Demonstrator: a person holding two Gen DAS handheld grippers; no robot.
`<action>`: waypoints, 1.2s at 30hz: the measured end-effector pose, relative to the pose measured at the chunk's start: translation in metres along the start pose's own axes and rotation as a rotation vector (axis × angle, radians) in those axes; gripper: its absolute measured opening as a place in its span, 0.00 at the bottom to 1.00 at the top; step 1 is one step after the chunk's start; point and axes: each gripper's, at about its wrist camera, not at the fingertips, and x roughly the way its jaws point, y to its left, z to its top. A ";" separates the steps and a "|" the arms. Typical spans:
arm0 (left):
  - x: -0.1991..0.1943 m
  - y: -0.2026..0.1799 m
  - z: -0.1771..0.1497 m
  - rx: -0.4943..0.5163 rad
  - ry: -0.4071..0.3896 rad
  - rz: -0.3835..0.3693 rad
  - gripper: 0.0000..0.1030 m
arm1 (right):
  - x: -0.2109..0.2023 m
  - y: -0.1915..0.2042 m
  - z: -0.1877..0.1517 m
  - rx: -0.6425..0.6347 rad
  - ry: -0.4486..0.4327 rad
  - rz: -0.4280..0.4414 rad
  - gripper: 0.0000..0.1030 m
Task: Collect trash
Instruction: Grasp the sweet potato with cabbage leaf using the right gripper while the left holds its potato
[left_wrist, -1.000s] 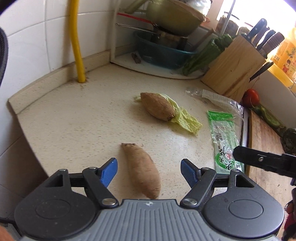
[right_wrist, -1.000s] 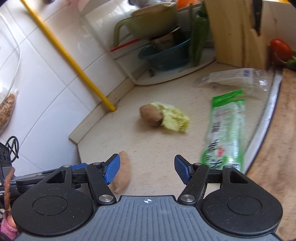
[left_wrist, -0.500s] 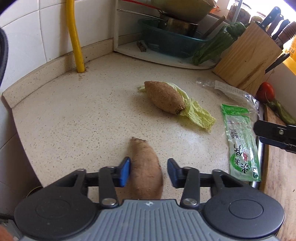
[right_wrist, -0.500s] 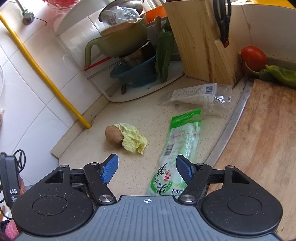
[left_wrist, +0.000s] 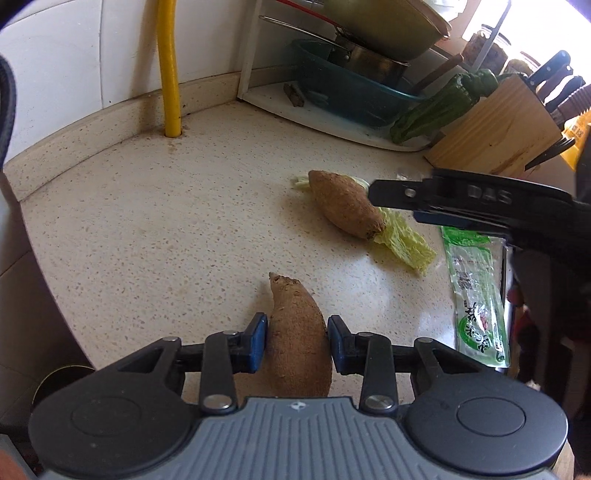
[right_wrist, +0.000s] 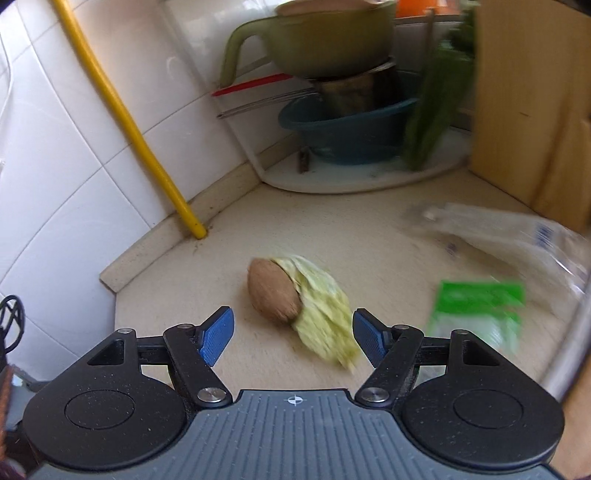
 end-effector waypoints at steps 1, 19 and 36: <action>0.000 0.003 0.001 -0.002 0.000 -0.004 0.32 | 0.008 0.002 0.004 -0.007 0.005 -0.005 0.77; 0.011 0.020 0.015 0.000 0.008 -0.060 0.32 | 0.071 0.032 0.019 -0.220 0.168 -0.098 0.60; 0.009 0.014 0.012 0.030 0.003 -0.036 0.32 | 0.066 0.035 0.021 -0.184 0.175 -0.084 0.54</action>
